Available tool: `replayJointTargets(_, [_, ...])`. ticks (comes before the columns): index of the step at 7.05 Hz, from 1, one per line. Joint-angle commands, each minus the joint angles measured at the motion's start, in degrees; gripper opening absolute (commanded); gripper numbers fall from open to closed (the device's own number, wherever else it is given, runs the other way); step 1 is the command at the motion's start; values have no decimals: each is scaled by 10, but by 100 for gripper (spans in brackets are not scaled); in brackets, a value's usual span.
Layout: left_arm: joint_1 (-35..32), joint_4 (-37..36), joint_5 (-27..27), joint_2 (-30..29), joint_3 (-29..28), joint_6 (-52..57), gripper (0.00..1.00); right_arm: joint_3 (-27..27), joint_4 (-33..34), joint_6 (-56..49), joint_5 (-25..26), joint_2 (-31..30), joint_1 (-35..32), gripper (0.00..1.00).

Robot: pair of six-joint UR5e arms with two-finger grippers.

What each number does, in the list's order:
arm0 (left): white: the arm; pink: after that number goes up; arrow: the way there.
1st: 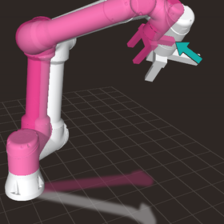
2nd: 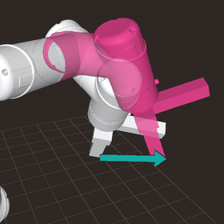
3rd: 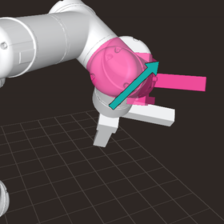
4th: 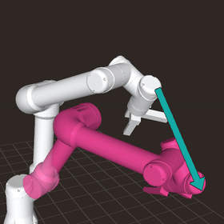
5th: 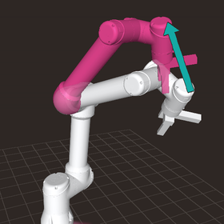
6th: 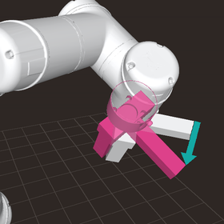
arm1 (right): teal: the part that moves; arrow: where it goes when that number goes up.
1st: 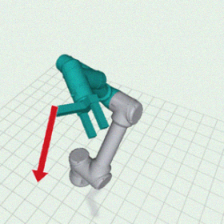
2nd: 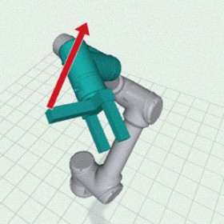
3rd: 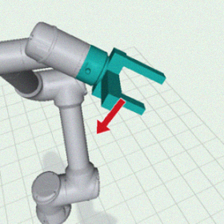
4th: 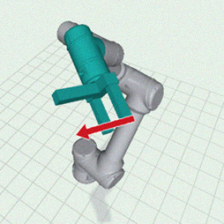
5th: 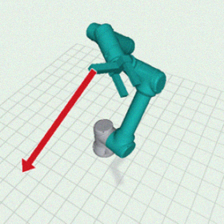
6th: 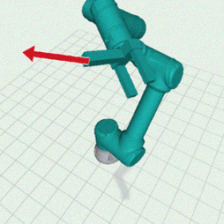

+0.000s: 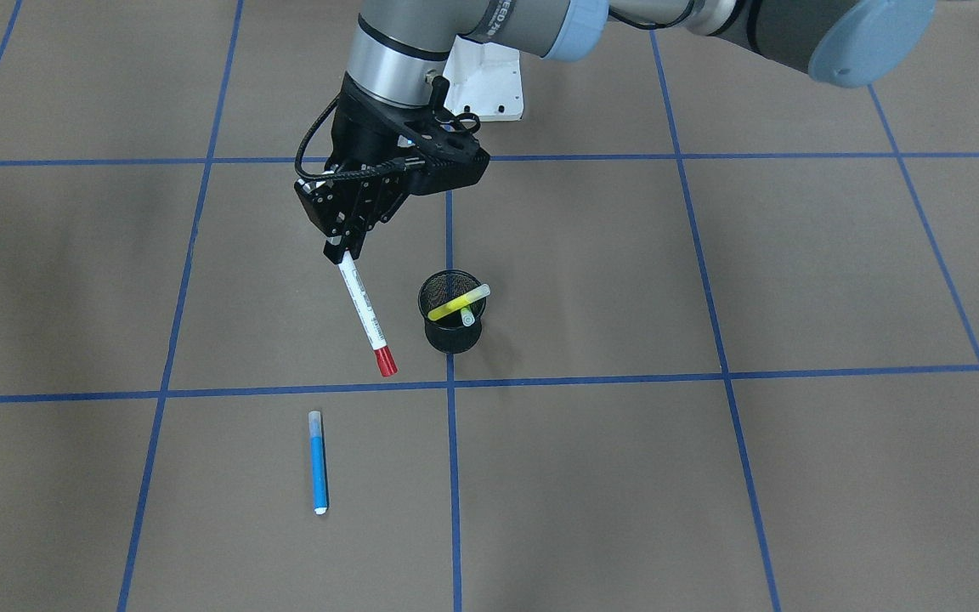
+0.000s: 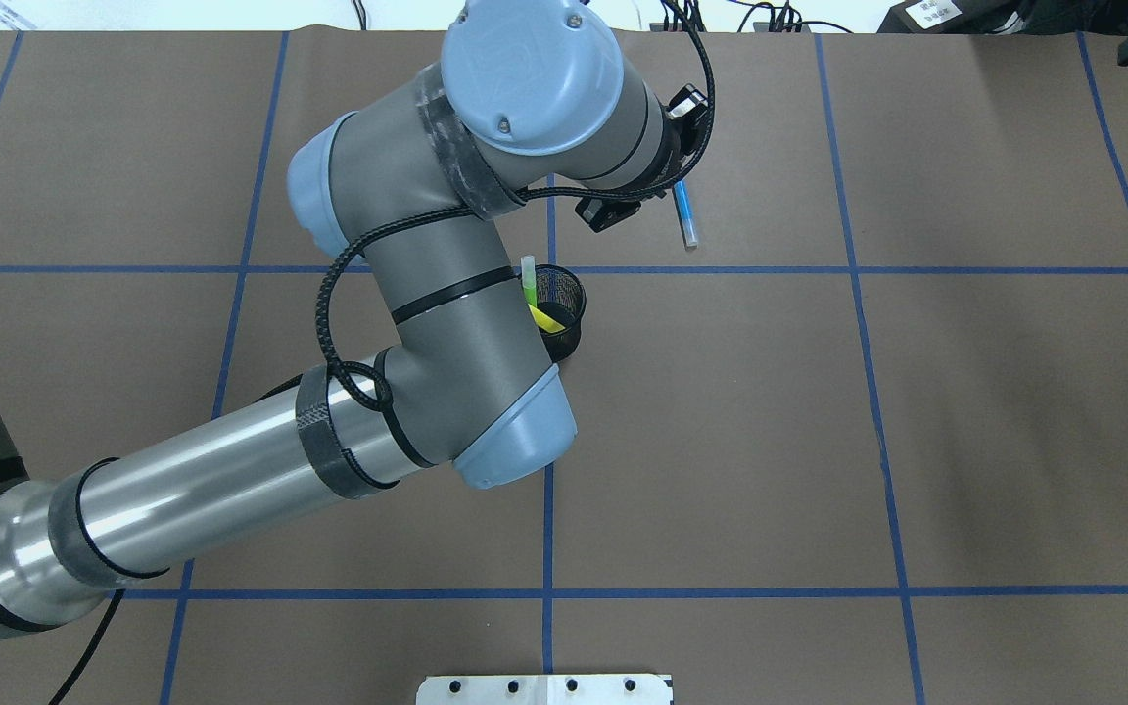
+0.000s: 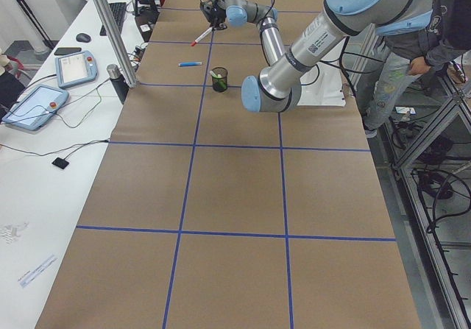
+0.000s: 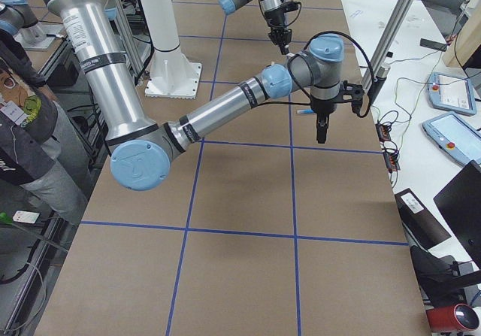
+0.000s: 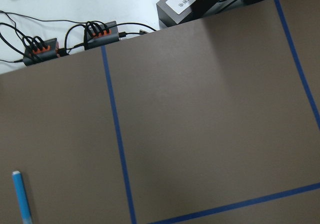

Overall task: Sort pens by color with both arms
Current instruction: 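Lift the red marker and carry it toward the blue pen with the left gripper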

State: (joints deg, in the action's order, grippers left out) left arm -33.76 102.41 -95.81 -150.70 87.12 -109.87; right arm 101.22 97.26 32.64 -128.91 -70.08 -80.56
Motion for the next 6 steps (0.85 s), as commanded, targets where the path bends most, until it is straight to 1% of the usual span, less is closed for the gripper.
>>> replayJointTargets(1, [16,77,95,-20,-92,96,0,-46,-1,-11,12,5,-44,99])
replayJointTargets(2, [36,135,152,-22,-146,132,0,-59,-1,-32,13,3,-74,99])
replayJointTargets(3, [41,156,174,-21,-173,161,0,-64,-1,-40,14,2,-92,99])
replayJointTargets(4, [42,161,190,-22,-193,186,0,-85,-6,-41,13,4,-106,99])
replayJointTargets(6, [47,166,228,-37,-244,234,0,-109,-7,-50,10,22,-124,99])
